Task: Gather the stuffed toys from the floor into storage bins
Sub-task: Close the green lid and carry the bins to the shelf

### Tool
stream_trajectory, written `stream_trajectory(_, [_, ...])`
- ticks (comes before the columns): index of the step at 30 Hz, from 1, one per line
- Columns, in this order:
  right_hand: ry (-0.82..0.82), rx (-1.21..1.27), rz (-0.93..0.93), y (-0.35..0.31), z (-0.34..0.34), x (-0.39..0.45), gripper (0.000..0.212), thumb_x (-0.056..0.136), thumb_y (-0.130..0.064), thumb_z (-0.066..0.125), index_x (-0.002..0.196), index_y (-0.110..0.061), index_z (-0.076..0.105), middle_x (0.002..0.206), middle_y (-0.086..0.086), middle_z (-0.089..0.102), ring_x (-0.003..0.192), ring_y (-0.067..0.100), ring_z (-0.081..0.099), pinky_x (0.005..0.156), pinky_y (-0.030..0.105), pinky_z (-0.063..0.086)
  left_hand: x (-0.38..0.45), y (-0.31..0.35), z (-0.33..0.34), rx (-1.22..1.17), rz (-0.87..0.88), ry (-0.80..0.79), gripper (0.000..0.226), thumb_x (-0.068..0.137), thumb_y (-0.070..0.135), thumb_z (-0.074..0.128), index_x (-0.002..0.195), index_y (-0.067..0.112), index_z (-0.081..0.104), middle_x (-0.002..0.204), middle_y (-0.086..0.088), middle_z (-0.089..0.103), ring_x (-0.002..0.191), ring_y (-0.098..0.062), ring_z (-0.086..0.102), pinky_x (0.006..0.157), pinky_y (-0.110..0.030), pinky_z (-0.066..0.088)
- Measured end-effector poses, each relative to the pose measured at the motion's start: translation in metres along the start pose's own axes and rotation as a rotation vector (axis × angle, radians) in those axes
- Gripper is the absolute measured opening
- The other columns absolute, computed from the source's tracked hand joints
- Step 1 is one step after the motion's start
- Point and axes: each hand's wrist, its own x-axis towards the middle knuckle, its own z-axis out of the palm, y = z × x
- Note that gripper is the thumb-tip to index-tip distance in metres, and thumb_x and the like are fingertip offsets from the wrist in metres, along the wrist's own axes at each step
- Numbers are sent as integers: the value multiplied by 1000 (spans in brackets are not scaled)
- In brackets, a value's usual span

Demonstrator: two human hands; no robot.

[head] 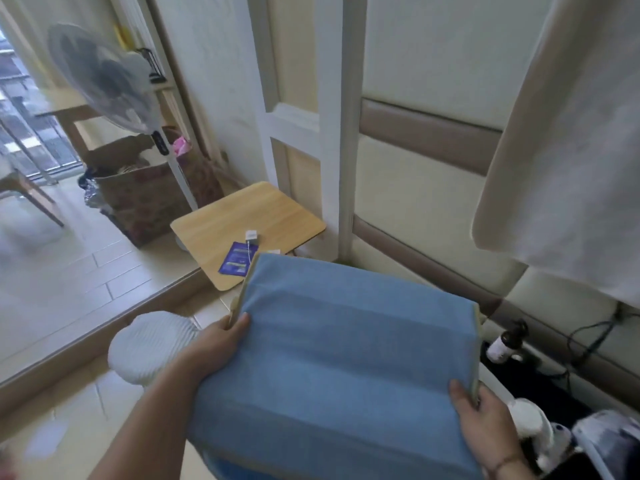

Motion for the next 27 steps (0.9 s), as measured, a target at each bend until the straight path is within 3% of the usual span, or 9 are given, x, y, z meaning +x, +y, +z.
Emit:
stream_trajectory(4, [42,40,9,-24,45,48,20,96,-21,62,108,-6,69,92,12,65,99,27,63,83,33,41,75,38,-17,101,56,-8,46,99,44,39,133,17,55,130,-6,60,121,-25,55,100,-28,39])
stream_trajectory(7, [86,71,13,-32,79,83,27,97,-19,61,118,-3,68,97,9,65,106,29,65,86,33,42,136,58,-26,148,81,-64,48,98,48,38,130,18,57,129,-6,61,120,-25,56,104,-34,41])
stream_trajectory(13, [181,198,115,-61,147,137,20,96,-26,62,111,-14,68,112,15,73,110,32,66,101,45,51,261,99,-50,241,114,-175,59,94,59,36,135,20,53,134,-6,58,123,-26,54,108,-40,39])
stream_trajectory(20, [256,302,165,-90,200,206,19,97,-34,59,105,-17,64,104,10,73,98,31,68,92,50,56,362,179,-51,351,167,-176,63,94,58,40,133,11,54,137,-14,55,127,-31,50,109,-35,35])
stream_trajectory(23, [224,342,179,-90,226,246,15,96,-30,61,102,-17,66,103,10,73,98,31,69,91,48,56,404,193,-46,307,149,-177,55,95,53,43,116,7,64,115,-13,66,105,-28,61,92,-32,43])
stream_trajectory(25, [242,353,209,-83,248,268,5,96,-22,64,93,-19,67,95,7,75,92,30,70,86,40,58,437,182,-39,269,109,-222,68,84,68,49,108,7,68,108,-9,70,98,-25,65,95,-33,46])
stream_trajectory(27, [261,354,205,-75,262,299,14,95,-15,66,84,-24,65,87,0,74,85,23,70,83,32,58,475,166,-17,168,45,-231,69,75,74,55,92,10,74,99,-10,75,88,-24,71,96,-38,51])
